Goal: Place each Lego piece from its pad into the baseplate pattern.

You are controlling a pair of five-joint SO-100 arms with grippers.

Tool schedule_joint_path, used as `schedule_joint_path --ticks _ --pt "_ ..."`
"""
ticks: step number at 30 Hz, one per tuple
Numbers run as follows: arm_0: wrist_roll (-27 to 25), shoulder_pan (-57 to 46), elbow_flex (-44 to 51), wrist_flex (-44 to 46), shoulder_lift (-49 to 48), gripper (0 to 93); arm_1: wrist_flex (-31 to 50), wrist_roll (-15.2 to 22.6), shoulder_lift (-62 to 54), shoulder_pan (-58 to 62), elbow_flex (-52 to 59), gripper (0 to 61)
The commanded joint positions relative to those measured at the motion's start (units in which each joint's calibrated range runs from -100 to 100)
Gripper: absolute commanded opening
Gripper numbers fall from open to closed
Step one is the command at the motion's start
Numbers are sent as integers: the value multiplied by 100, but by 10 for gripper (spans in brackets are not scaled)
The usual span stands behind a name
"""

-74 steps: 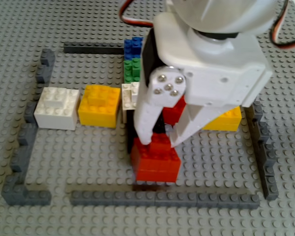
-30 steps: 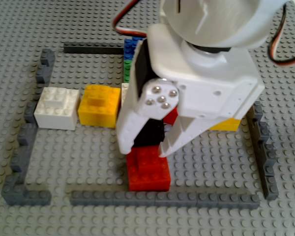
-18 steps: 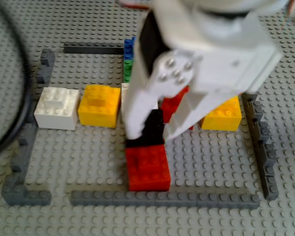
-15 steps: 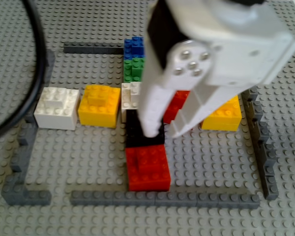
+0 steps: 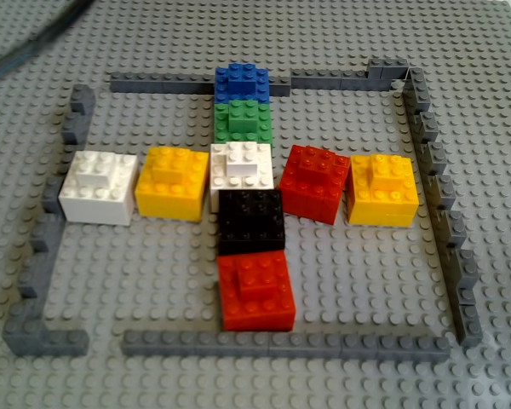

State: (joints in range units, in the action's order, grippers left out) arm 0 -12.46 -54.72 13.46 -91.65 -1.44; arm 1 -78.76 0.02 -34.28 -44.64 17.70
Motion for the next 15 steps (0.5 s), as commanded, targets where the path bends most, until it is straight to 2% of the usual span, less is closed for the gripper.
schedule_joint_path --ticks 1,6,12,15 --pt "18 354 -240 77 -603 4 -391 -117 -743 -1409 176 3" --pt "18 847 -601 36 -998 2 -431 -142 -1155 -2228 655 3" --pt "18 1507 -1161 28 -1487 4 -708 -5 -709 -2664 104 2" --pt "18 1776 -1288 28 -1633 1 -554 98 -306 -2780 -357 2"
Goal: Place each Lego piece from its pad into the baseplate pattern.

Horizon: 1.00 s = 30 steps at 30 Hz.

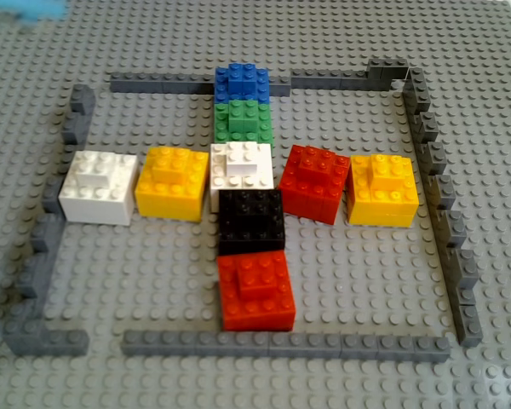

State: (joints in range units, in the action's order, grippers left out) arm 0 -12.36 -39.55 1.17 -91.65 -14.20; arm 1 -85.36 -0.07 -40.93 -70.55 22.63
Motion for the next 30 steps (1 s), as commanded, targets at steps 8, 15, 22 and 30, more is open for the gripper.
schedule_joint_path --ticks 8,15,22,30 --pt "8 1079 -699 -78 -794 4 651 156 2179 -602 -2033 2" --pt "71 1681 -898 -281 -846 3 228 112 4102 -856 -4164 2" --pt "174 2602 -970 -281 -846 1 90 -93 4205 -1241 -3857 2" --pt "457 3494 -1232 -273 -855 2 -895 -63 3321 -1451 -3351 2"
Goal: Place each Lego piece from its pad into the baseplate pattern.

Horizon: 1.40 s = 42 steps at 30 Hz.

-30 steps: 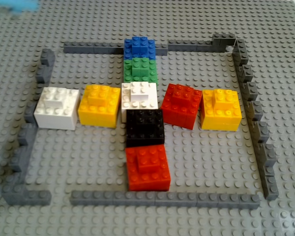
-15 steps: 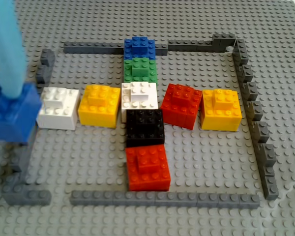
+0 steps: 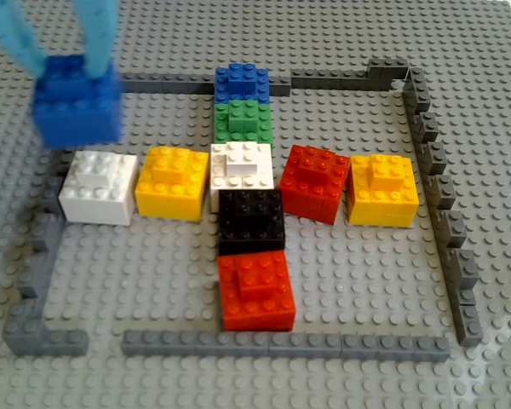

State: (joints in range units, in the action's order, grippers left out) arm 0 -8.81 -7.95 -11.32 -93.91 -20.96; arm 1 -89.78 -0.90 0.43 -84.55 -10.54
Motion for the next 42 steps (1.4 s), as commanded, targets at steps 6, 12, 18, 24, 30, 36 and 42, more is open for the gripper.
schedule_joint_path --ticks 6,12,18,24,30,36,42 --pt "331 741 -38 -39 -178 1 -672 39 -1262 -8 84 2" --pt "614 1053 -137 18 -101 0 -737 220 -1580 138 318 2" --pt "947 1256 -182 229 139 0 -639 137 -1374 138 201 2" --pt "1171 1256 -191 718 697 0 -574 24 -1305 123 327 2" --pt "1176 1198 -110 970 998 0 -558 10 -1133 130 237 2" --pt "1176 1191 -101 1011 1204 0 -558 39 -970 167 74 2" --pt "1176 1140 206 1051 1530 0 -566 83 -859 225 20 2"
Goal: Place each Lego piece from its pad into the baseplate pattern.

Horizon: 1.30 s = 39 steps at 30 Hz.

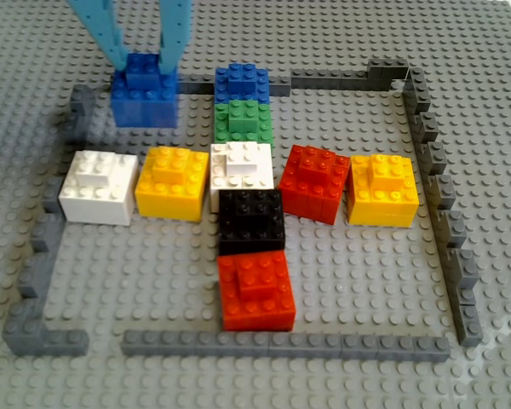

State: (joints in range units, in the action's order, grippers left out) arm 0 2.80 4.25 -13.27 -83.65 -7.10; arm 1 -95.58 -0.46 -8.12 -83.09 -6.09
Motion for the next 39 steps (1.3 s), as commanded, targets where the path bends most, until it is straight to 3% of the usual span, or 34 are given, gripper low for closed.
schedule_joint_path --ticks 1,25,37,39 --pt "16 -88 483 17 221 0 5 44 13 94 -434 2" --pt "21 -168 1620 17 1414 0 13 132 400 195 -596 2" --pt "-18 -255 1638 -32 1457 7 78 117 322 268 -515 2" --pt "-18 -320 1638 -40 1440 42 143 112 237 282 -370 2"
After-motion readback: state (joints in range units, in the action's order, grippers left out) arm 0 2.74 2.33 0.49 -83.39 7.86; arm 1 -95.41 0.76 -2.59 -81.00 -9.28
